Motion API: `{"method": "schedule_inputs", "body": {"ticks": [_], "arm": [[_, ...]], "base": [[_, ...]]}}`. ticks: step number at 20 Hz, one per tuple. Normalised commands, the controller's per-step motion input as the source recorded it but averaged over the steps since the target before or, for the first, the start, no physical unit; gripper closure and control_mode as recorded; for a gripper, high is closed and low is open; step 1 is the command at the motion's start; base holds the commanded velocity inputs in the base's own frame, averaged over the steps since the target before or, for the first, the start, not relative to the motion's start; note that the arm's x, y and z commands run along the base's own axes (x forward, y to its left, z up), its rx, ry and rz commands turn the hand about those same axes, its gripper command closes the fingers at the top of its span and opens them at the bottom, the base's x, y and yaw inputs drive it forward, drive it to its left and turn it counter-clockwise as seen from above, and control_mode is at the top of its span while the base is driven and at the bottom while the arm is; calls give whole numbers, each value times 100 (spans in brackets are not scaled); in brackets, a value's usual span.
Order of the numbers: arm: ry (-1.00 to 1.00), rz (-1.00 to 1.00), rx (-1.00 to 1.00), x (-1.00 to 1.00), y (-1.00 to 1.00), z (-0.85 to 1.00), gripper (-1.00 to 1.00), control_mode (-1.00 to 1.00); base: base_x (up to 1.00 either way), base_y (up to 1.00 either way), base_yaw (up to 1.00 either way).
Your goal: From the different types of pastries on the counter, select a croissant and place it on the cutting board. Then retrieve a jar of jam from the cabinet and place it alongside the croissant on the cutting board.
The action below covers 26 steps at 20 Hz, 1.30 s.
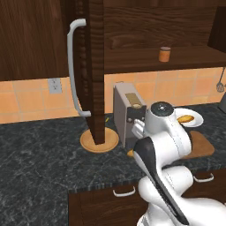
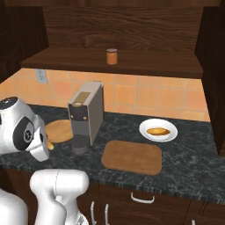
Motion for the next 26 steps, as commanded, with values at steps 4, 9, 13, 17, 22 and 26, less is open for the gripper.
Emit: {"method": "schedule_inputs", "body": {"ticks": [4, 9, 13, 17, 22, 26], "arm": [[0, 31, -10, -44, -78, 57, 100, -100], [-1, 51, -8, -39, -65, 35, 100, -100], [-2, 75, -5, -19, -41, 13, 100, -100], [-12, 50, -7, -23, -96, 48, 100, -100], [-9, 32, -4, -4, -74, 49, 100, -100], [3, 9, -7, 61, 0, 2, 100, -100]], "base": [[0, 0, 0], [0, 0, 0], [0, 0, 0], [0, 0, 0], [0, 0, 0], [0, 0, 0]]}}
